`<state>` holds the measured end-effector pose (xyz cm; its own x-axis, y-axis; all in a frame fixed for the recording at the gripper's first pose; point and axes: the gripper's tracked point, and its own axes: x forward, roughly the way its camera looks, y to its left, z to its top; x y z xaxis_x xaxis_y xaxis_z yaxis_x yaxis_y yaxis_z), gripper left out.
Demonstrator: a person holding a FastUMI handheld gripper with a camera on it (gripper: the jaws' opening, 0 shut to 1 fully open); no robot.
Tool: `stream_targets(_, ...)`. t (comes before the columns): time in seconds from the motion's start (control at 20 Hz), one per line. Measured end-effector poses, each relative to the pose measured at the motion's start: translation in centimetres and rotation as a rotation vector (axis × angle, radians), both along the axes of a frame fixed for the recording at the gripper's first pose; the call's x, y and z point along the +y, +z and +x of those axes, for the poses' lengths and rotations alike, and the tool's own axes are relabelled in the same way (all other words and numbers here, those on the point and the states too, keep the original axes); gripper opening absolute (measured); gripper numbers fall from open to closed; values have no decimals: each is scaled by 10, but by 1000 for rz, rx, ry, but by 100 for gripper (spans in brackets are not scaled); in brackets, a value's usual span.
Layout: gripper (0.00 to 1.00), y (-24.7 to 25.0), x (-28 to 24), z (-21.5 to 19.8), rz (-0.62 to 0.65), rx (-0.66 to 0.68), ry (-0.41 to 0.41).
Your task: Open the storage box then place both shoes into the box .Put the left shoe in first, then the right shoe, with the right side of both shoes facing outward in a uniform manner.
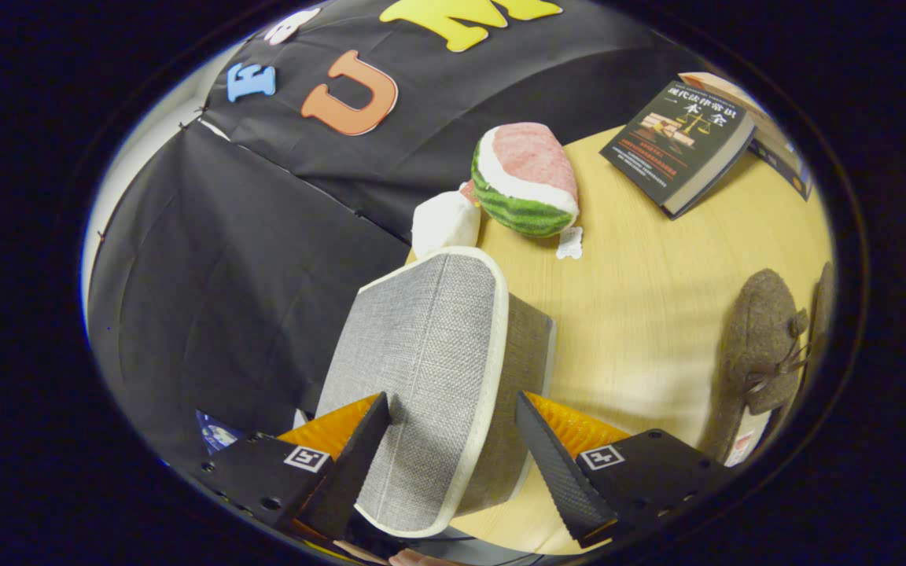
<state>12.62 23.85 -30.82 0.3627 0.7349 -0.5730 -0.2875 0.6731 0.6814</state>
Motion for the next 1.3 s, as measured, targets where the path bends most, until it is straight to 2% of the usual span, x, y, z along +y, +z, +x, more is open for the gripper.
stream_targets(0.05, 99, 2, 0, 1, 7, 15, -3)
stream_targets(0.35, 56, 4, 6, -4, 61, 149, 2)
stream_targets(0.6, 20, 19, 4, -9, 19, 142, 0)
stream_targets(0.65, 20, 22, 6, -11, 11, 131, 0)
stream_targets(0.75, 3, 24, 6, -9, -32, 132, -29)
stream_targets(1.05, 0, 40, 9, -17, -91, 230, -148)
stream_targets(1.3, 0, 83, 19, -19, -127, 194, -179)
